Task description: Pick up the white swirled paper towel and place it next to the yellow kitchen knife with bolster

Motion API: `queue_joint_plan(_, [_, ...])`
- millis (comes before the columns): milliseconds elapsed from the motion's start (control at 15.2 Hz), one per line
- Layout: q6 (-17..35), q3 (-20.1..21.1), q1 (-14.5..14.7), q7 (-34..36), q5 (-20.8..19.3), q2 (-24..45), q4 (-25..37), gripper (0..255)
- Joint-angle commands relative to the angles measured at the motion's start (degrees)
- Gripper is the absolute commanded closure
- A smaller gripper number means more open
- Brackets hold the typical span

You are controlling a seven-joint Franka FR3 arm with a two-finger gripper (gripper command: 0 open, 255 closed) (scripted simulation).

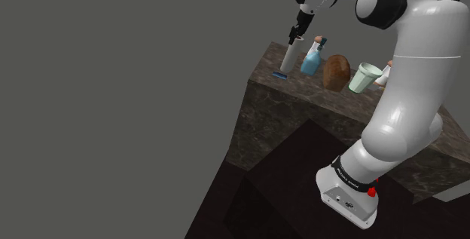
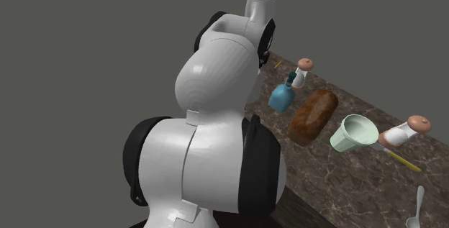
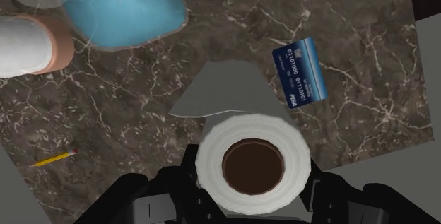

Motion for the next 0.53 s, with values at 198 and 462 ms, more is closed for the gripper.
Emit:
queue_joint_plan(198, [0.1, -0.1, 0.0, 0.0, -0.1, -0.1, -0.2, 255])
queue_joint_plan(462, [-2.0, -0.2, -0.1, 0.2, -0.4, -0.5, 1.5, 255])
